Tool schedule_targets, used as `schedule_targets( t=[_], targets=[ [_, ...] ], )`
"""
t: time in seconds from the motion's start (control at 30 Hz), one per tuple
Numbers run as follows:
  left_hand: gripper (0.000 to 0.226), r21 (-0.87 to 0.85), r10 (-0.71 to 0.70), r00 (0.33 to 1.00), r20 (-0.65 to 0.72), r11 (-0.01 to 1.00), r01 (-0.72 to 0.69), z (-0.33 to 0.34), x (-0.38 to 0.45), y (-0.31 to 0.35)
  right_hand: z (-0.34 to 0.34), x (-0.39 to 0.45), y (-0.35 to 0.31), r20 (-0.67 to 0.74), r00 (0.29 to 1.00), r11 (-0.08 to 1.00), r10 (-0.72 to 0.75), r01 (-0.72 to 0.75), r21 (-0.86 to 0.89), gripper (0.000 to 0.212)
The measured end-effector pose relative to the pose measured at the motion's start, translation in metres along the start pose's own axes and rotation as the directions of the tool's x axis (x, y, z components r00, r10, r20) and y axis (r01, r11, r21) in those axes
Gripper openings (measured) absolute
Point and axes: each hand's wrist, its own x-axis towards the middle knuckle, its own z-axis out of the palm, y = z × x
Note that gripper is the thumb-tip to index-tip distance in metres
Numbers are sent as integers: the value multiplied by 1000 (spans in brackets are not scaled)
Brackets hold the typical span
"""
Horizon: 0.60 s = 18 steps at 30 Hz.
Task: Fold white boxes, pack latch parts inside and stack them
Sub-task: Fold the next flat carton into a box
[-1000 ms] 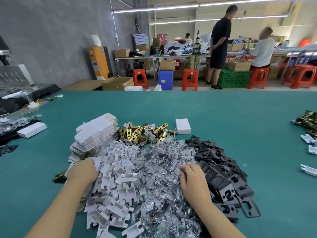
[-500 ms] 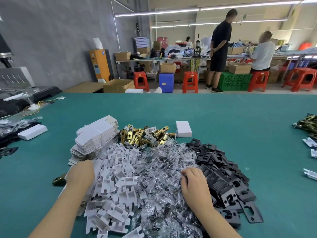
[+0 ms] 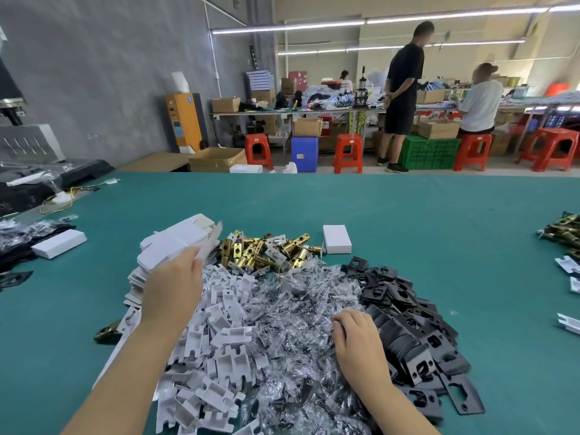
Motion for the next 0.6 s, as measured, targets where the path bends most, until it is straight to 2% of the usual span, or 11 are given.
schedule_targets(
  t=[0.07, 0.1, 0.13, 0.2, 0.27, 0.37, 0.43, 0.47, 0.53, 0.57, 0.6],
  targets=[
    [11, -270, -3, 997, -83, 963, -19, -13, 3, 24, -2, 3, 0, 25, 1000, 1000, 3, -3, 9, 21],
    [11, -407, -34, 997, -74, 914, 1, -16, 3, 34, -4, 5, -1, 45, 999, 1000, 12, -13, 14, 21],
    [15, -539, -74, 997, -31, 841, 46, -17, 2, 44, -7, 9, -2, 73, 997, 999, 32, -34, 19, 24],
    [18, -755, -130, 984, 117, 632, 174, -13, -7, 62, -15, 20, -4, 127, 986, 991, 109, -118, 63, 33],
    [13, -842, -158, 954, 255, 448, 300, 0, -23, 78, -27, 30, -4, 116, 979, 975, 168, -182, 128, 32],
    [11, -840, -207, 868, 452, 229, 492, 29, -50, 96, -50, 41, -9, 1, 984, 963, 180, -176, 205, 28],
    [12, -801, -197, 819, 539, 181, 571, 49, -66, 108, -68, 46, -18, 11, 976, 912, 216, -206, 354, 32],
    [12, -780, -195, 799, 569, 178, 599, 59, -72, 114, -75, 48, -24, 94, 963, 823, 254, -266, 501, 36],
    [13, -751, -211, 758, 617, 129, 647, 74, -82, 127, -84, 48, -35, 381, 898, 473, 222, -440, 763, 53],
    [12, -744, -226, 743, 631, 96, 661, 79, -84, 133, -85, 45, -37, 488, 858, 297, 159, -513, 805, 60],
    [13, -741, -239, 733, 637, 71, 668, 84, -85, 137, -86, 41, -38, 548, 829, 191, 112, -559, 807, 63]
  ],
)
